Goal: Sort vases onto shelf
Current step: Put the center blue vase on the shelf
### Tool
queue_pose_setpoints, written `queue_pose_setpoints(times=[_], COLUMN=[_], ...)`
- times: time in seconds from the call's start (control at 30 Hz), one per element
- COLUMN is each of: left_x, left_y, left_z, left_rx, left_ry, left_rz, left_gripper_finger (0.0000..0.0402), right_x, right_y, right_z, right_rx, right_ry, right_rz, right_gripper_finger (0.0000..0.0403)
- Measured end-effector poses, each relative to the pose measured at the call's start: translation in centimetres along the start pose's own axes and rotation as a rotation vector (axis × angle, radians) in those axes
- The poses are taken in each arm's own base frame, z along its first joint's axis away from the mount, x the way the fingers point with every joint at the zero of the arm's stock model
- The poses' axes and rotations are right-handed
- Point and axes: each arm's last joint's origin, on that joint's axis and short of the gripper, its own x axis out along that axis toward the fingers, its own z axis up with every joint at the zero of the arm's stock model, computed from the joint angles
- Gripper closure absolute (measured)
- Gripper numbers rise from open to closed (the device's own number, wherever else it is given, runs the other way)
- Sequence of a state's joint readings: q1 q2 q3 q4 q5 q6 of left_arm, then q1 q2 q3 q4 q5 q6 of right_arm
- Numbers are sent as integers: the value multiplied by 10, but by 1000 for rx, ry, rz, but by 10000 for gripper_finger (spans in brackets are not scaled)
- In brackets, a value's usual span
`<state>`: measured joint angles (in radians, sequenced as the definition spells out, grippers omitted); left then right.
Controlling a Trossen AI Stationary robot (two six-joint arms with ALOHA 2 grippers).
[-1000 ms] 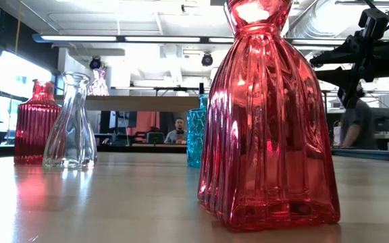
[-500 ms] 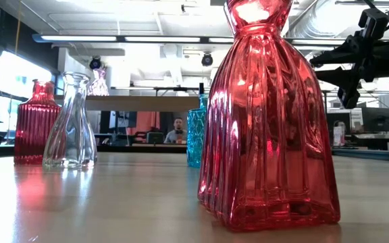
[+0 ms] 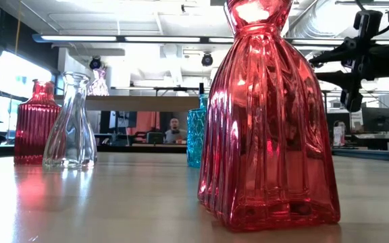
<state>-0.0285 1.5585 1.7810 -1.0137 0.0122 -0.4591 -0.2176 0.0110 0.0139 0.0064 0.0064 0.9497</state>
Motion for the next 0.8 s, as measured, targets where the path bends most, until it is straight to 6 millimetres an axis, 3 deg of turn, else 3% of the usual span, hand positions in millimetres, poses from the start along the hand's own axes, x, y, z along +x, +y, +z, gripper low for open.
queue_pose_setpoints(times=[0.3,0.53,0.8], left_x=[0,-1,-14], left_y=[-17,-18,-15], left_z=[-6,-8,-8], left_rx=[5,3,55], left_ry=[-16,-14,-25], left_rz=[-17,-20,-34], left_gripper_finger=[301,301,301], right_x=[0,0,-5], right_y=[2,4,25], right_z=[0,0,16], right_rx=[170,213,184], right_ry=[28,41,-98], right_rz=[38,64,303], right_gripper_finger=[286,286,286])
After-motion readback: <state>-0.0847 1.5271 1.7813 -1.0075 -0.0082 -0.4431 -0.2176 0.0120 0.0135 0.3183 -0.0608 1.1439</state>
